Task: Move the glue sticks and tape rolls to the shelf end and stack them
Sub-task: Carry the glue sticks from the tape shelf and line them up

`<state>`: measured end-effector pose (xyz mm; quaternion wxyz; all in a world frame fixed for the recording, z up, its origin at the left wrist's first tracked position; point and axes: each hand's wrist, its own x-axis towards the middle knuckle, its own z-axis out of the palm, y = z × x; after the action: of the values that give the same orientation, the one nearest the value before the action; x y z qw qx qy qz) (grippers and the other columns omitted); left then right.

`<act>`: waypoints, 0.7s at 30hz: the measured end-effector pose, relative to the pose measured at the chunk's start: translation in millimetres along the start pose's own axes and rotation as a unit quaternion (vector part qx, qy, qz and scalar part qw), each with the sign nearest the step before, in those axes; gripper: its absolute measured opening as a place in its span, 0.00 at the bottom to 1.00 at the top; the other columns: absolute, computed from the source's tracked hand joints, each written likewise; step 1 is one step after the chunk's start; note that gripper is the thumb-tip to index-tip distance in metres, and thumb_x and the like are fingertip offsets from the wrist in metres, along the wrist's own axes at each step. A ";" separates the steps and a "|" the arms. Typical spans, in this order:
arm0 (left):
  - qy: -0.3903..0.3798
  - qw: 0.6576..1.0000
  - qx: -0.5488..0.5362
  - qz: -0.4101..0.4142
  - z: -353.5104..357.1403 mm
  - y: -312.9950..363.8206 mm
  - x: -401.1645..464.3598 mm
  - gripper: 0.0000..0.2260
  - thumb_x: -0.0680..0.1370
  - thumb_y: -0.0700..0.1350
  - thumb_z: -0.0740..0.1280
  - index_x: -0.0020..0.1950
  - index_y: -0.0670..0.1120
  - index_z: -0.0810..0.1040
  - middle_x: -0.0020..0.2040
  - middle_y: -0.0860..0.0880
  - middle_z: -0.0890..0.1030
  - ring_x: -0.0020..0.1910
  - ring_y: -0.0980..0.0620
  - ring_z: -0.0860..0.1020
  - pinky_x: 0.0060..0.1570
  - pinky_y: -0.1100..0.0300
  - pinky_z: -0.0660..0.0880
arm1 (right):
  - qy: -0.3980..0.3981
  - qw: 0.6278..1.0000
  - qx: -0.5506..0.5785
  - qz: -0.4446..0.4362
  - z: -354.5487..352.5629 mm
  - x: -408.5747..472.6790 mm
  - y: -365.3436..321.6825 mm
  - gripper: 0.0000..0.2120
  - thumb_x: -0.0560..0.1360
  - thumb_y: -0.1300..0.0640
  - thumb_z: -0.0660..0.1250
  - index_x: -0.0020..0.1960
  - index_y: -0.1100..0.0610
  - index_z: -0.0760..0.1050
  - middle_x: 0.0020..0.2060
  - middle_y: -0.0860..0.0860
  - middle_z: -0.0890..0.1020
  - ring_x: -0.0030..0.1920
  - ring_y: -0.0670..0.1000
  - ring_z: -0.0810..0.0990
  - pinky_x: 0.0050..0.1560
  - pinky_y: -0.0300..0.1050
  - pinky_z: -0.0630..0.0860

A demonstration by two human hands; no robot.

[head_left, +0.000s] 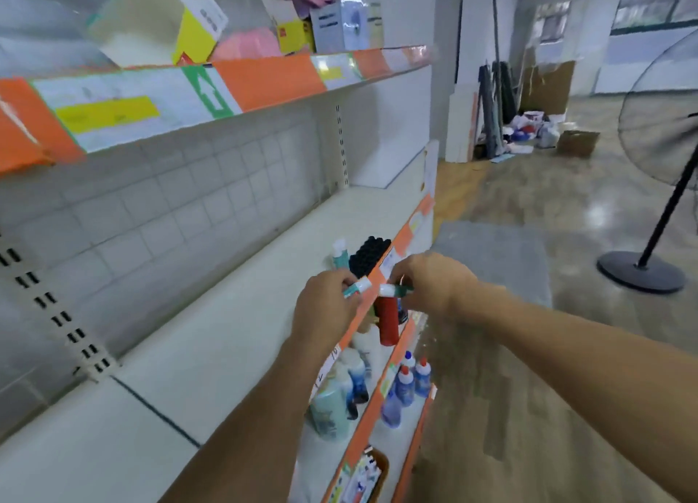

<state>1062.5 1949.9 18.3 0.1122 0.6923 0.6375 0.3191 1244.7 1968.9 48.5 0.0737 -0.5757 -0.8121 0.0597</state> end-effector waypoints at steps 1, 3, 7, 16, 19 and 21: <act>0.016 1.000 -0.011 -0.017 5.8 4.4 11.6 0.06 0.73 0.45 0.72 0.49 0.50 0.82 0.44 0.54 0.82 0.45 0.53 0.79 0.45 0.58 0.75 | 0.001 1.000 0.009 -0.012 -4.9 16.2 11.1 0.13 0.72 0.57 0.68 0.55 0.47 0.81 0.51 0.51 0.82 0.51 0.55 0.80 0.48 0.49 0.79; 0.048 0.997 -0.034 -0.042 16.4 11.3 31.6 0.06 0.73 0.45 0.72 0.50 0.51 0.82 0.46 0.54 0.82 0.46 0.53 0.79 0.48 0.58 0.76 | 0.003 0.999 0.030 -0.032 -15.5 45.6 29.6 0.13 0.71 0.57 0.69 0.55 0.47 0.81 0.51 0.49 0.82 0.51 0.55 0.81 0.50 0.51 0.80; 0.110 0.990 -0.075 -0.056 26.8 22.0 62.8 0.07 0.74 0.45 0.72 0.52 0.50 0.81 0.47 0.54 0.82 0.47 0.55 0.79 0.50 0.58 0.76 | 0.002 0.996 0.073 -0.054 -27.5 90.0 54.0 0.14 0.69 0.58 0.72 0.54 0.51 0.81 0.48 0.48 0.81 0.48 0.52 0.79 0.50 0.51 0.80; 0.143 0.968 -0.188 -0.088 13.1 31.3 121.5 0.11 0.76 0.42 0.71 0.56 0.53 0.75 0.46 0.52 0.77 0.39 0.59 0.78 0.30 0.73 0.71 | -0.002 0.968 0.240 -0.074 -22.2 156.0 69.8 0.12 0.70 0.58 0.75 0.52 0.52 0.81 0.43 0.46 0.81 0.45 0.49 0.81 0.38 0.40 0.75; 0.136 0.972 -0.173 -0.086 17.8 26.1 128.4 0.13 0.76 0.43 0.71 0.57 0.57 0.74 0.48 0.50 0.77 0.42 0.55 0.79 0.30 0.73 0.71 | -0.012 0.958 0.275 -0.081 -16.4 173.6 72.8 0.12 0.69 0.58 0.76 0.52 0.51 0.81 0.45 0.48 0.83 0.44 0.49 0.81 0.37 0.38 0.73; 0.133 0.973 -0.160 -0.102 21.0 21.7 136.3 0.13 0.76 0.45 0.72 0.56 0.57 0.74 0.48 0.49 0.79 0.44 0.54 0.80 0.30 0.73 0.71 | -0.024 0.952 0.291 -0.091 -13.6 186.4 74.9 0.11 0.69 0.58 0.76 0.51 0.52 0.81 0.44 0.48 0.83 0.43 0.49 0.83 0.36 0.37 0.75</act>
<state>1090.1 2081.7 55.1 0.1674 0.5484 0.6544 0.4929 1255.7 2169.7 57.7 0.2236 -0.4509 -0.8103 0.3003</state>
